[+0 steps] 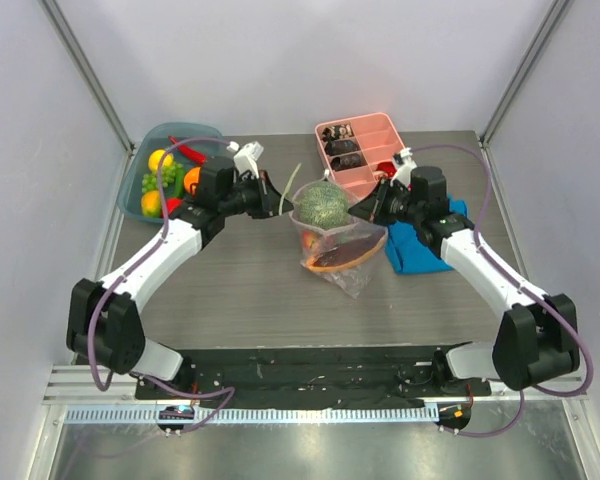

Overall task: Place the food in the zip-top bag and seal the zipper
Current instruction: Adjust the zipper food storage bag at the center of the board.

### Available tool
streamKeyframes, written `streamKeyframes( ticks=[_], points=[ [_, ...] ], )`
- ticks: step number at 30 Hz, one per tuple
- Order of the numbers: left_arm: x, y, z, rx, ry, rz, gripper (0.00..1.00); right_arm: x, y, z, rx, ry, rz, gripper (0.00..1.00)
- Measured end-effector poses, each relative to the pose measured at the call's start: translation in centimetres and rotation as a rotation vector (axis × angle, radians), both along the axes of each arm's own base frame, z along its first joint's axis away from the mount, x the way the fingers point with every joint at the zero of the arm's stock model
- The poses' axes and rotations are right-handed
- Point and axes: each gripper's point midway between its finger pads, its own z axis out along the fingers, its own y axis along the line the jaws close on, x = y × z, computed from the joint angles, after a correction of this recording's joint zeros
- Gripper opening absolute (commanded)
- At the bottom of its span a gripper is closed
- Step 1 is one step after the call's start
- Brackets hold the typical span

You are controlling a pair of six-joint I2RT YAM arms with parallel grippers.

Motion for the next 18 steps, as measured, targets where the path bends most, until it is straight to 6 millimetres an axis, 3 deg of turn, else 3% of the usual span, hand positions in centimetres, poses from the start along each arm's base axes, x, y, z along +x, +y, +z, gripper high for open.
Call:
streamKeyframes(
  ticks=[7, 14, 18],
  points=[
    [-1.4, 0.3, 5.0, 0.064, -0.162, -0.037, 0.00, -0.2, 0.4, 9.2, -0.011, -0.174, 0.042, 0.01],
    [-3.1, 0.1, 10.0, 0.097, -0.300, -0.089, 0.00, -1.8, 1.5, 13.3, -0.031, -0.212, 0.100, 0.01],
    [-4.7, 0.4, 14.1, 0.079, -0.416, -0.112, 0.00, -3.2, 2.6, 15.4, -0.017, -0.226, 0.153, 0.01]
  ],
)
